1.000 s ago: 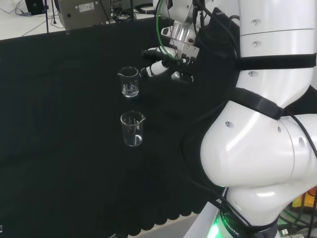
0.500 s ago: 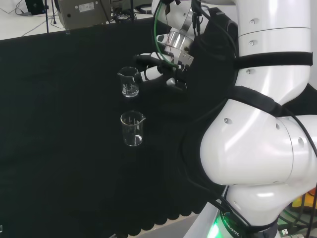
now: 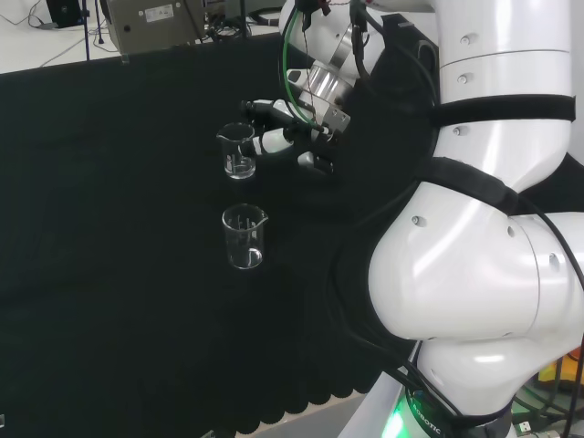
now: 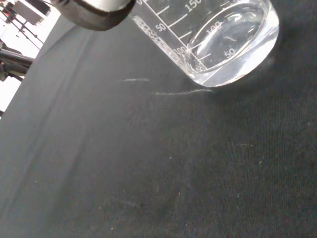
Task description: Pick up the beaker on the right.
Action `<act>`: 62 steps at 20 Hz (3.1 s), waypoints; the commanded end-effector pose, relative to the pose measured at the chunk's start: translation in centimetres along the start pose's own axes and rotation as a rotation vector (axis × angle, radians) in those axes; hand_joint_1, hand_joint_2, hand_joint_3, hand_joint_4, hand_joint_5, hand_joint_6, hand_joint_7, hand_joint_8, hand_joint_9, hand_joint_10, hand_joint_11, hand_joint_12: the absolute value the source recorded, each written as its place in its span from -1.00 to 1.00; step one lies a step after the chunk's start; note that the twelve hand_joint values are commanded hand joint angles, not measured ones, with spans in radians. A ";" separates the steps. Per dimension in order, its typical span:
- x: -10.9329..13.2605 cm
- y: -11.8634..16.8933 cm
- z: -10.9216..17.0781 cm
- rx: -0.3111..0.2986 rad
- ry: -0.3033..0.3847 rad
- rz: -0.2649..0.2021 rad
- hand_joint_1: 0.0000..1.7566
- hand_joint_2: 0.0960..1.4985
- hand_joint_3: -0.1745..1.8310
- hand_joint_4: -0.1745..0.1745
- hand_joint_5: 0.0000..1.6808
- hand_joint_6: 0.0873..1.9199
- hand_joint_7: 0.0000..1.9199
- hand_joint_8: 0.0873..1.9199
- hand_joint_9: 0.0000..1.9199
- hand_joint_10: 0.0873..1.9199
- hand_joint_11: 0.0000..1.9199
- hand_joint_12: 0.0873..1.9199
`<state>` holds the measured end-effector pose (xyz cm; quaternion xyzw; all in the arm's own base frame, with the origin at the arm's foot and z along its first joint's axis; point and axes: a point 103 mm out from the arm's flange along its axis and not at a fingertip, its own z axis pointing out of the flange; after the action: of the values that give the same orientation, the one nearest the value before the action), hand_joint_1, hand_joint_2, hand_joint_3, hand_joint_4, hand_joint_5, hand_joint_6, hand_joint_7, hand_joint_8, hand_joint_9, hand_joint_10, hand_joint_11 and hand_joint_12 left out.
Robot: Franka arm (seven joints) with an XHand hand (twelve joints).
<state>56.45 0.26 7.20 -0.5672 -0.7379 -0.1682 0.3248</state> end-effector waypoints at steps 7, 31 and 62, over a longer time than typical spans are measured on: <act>-0.5 0.9 1.1 -0.036 0.049 -0.031 0.01 0.09 -1.00 -0.26 -0.57 -1.00 -0.87 -0.28 -0.71 -0.35 -1.00 0.42; -0.4 2.4 3.5 -0.085 0.084 -0.044 0.01 0.08 -1.00 -0.26 -0.53 -1.00 -0.80 -0.28 -0.65 -0.37 -0.99 0.42; 0.2 3.2 3.4 -0.265 0.166 0.011 0.39 0.44 -1.00 -0.25 0.28 -0.07 0.16 -0.43 0.13 -0.44 -0.07 0.02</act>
<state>58.11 4.05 3.53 -0.5784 -0.6957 -0.2753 0.3251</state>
